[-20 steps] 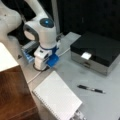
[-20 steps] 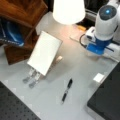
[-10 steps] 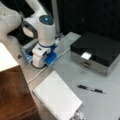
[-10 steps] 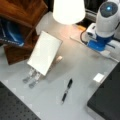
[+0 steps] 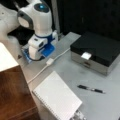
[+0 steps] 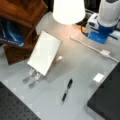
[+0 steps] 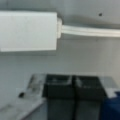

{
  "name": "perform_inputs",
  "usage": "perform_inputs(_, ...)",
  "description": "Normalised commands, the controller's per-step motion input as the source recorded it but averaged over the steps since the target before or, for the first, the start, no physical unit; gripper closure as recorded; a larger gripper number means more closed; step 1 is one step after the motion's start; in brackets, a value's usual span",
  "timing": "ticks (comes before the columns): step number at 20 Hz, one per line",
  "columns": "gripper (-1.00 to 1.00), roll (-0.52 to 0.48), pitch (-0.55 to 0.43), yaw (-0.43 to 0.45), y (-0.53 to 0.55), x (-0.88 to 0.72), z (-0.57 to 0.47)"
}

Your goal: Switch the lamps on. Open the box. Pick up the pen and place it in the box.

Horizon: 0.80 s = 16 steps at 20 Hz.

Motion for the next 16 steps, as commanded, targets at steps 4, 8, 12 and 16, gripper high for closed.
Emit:
perform_inputs(4, 1.00, 0.046, -0.167, -0.056, 0.02, 0.00, 0.36)
perform_inputs(8, 1.00, 0.056, -0.044, -0.075, 0.06, 0.14, 0.12)
perform_inputs(12, -1.00, 0.079, 0.048, -0.087, 0.08, 0.18, 0.00)
perform_inputs(16, -1.00, 0.110, 0.072, -0.097, 0.12, 0.20, 0.07)
